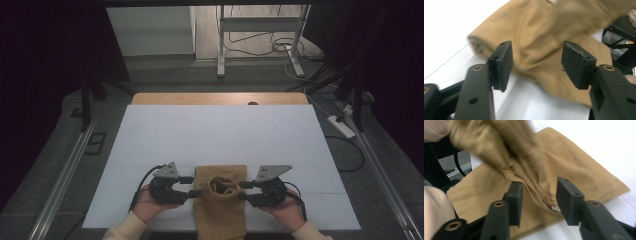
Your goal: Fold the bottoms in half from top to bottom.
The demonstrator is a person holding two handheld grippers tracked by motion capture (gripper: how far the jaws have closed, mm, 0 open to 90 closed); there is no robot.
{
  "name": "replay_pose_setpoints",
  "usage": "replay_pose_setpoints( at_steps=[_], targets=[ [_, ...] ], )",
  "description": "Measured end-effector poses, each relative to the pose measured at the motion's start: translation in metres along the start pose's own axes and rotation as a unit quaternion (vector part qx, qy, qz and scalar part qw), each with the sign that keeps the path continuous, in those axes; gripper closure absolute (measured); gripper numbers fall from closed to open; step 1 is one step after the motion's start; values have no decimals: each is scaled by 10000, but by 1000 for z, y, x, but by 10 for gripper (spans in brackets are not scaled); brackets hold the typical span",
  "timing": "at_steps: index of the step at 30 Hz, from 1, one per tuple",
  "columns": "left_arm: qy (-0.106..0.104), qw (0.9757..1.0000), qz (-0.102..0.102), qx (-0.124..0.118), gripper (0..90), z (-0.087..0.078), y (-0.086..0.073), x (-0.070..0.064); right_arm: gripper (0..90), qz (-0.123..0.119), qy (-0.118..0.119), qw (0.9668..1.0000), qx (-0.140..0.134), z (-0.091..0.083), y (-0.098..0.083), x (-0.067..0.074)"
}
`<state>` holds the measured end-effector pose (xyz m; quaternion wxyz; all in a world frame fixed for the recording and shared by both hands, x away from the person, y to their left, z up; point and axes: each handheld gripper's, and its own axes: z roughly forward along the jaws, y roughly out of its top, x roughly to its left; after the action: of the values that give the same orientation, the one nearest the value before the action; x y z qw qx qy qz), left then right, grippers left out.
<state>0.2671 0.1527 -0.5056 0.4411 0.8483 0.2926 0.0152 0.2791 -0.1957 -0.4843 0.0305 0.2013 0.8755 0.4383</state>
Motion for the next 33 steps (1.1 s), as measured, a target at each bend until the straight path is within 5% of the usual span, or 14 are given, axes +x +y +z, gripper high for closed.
replay_pose_setpoints(
  at_steps=[4, 11, 33],
  targets=[
    [120, 9997, -204, -88, 391, -5, -4, 7, 475, 113, -83, 9998, 112, -7, -7, -4],
    [218, 9994, -249, -92, 387, -1, 0, 12, 426, 269, -282, 9991, 188, -14, -14, -12],
    [484, 9982, -364, -26, 346, 17, 23, 29, 375, 410, -698, 9964, 264, 11, 1, -40]
  ],
)
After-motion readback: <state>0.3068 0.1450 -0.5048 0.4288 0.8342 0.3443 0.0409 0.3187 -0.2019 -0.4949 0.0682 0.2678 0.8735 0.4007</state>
